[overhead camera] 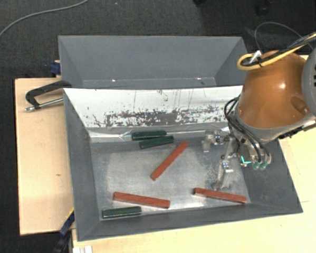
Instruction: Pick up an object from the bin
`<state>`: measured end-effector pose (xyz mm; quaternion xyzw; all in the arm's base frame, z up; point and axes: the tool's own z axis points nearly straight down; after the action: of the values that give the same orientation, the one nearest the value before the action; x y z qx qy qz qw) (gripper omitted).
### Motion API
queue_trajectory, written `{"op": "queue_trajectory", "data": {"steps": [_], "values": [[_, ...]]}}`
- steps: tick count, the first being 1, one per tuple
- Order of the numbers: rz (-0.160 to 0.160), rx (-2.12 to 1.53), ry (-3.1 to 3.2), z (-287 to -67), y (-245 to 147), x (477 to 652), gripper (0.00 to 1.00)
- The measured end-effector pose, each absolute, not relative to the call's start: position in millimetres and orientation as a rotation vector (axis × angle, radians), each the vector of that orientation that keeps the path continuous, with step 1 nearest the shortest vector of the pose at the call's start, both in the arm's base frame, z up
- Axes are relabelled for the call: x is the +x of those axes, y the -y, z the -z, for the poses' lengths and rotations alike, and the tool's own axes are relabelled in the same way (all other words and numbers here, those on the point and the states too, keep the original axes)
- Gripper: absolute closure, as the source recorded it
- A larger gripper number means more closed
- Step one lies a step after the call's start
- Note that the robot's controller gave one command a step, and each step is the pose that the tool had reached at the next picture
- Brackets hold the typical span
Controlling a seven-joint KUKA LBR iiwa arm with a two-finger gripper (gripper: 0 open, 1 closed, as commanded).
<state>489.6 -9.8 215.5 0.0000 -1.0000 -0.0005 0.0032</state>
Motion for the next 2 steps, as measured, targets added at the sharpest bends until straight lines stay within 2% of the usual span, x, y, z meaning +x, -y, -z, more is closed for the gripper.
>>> {"op": "queue_trajectory", "data": {"steps": [1,2], "values": [[0.003,-0.074,3.138,-84,-16,554.6,0.00],[0.003,0.173,3.144,-72,-53,575.7,0.00]]}}
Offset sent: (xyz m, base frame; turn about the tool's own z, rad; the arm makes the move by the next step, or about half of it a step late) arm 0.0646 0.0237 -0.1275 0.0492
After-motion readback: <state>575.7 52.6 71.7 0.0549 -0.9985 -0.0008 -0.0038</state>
